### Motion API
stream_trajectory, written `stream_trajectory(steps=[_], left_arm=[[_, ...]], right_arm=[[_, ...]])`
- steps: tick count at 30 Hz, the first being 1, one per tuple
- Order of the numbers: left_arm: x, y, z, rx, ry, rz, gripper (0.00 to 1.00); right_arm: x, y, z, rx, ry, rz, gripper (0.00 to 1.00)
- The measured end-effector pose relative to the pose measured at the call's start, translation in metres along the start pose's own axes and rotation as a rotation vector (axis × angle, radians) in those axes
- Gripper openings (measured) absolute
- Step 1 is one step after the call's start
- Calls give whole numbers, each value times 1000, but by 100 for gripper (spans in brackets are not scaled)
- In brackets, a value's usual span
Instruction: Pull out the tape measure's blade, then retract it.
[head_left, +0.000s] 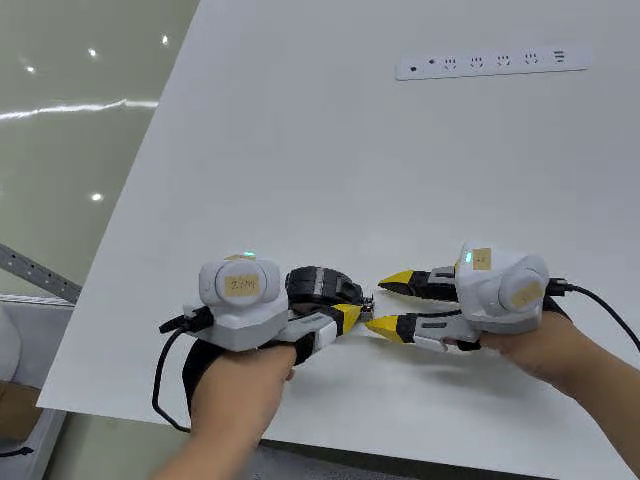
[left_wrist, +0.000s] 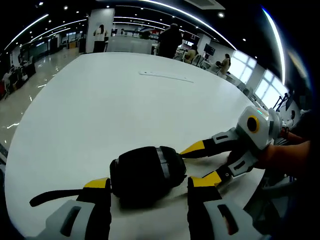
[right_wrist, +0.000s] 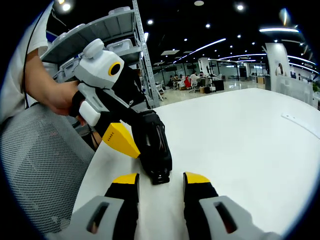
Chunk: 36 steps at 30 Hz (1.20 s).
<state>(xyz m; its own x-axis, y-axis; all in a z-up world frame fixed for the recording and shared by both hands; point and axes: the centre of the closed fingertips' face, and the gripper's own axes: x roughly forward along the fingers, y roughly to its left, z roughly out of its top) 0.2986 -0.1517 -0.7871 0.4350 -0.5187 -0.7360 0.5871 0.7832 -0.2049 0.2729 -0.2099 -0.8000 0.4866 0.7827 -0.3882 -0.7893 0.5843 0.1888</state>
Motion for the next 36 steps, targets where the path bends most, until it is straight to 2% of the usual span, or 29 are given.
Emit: stream_trajectory(steps=[4, 20, 27, 36], left_arm=[[-1, -1, 2, 23, -12, -13, 60], [-2, -4, 3, 89, -11, -60, 60], [-5, -4, 2, 125, -8, -92, 60], [-10, -7, -1, 212, 4, -133, 62]], right_arm=[[-4, 1, 3, 1, -4, -9, 36], [-13, 5, 8, 32, 7, -43, 42], [-23, 6, 8, 44, 15, -62, 43], [-41, 2, 11, 69, 20, -107, 45]])
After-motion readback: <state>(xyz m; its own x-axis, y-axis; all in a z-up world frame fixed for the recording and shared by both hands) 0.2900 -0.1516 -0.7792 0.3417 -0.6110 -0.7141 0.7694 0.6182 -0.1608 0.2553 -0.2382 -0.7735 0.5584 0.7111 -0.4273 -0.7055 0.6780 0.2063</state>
